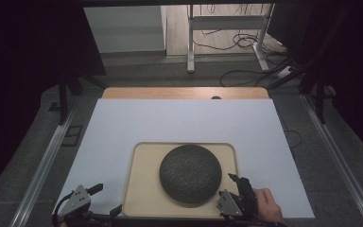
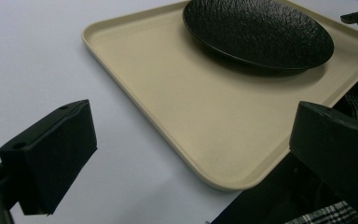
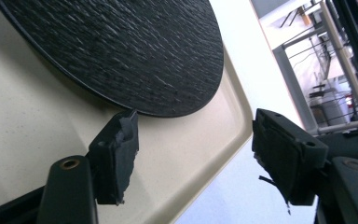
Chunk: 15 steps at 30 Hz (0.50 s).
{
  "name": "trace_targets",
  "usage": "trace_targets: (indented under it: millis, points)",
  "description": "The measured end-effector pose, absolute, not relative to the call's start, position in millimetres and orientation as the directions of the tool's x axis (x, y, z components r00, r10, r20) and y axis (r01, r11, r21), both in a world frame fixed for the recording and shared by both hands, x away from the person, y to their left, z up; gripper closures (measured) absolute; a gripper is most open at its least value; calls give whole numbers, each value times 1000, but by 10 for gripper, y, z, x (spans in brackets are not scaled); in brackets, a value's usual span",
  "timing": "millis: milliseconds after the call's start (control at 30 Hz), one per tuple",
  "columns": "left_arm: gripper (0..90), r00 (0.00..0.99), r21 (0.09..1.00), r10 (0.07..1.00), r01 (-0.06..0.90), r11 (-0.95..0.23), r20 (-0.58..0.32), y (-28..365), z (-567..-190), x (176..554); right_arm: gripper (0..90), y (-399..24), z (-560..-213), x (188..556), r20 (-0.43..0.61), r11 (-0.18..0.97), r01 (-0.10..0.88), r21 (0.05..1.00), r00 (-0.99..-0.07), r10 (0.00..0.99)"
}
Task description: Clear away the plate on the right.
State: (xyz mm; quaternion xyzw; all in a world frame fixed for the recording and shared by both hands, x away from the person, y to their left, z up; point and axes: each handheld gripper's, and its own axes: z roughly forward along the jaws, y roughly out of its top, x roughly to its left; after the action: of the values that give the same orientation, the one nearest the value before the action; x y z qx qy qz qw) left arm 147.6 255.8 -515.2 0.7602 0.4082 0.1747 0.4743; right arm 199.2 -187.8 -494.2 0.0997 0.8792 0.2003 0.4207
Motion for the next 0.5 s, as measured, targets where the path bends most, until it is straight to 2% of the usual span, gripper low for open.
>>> trace_targets:
  millis: [500]
  points:
    - [3,608,864,785,453,-218,-121,2557,-5153,1475,204,-2030,-4896,2050,-590,826,109,553,-649,480]
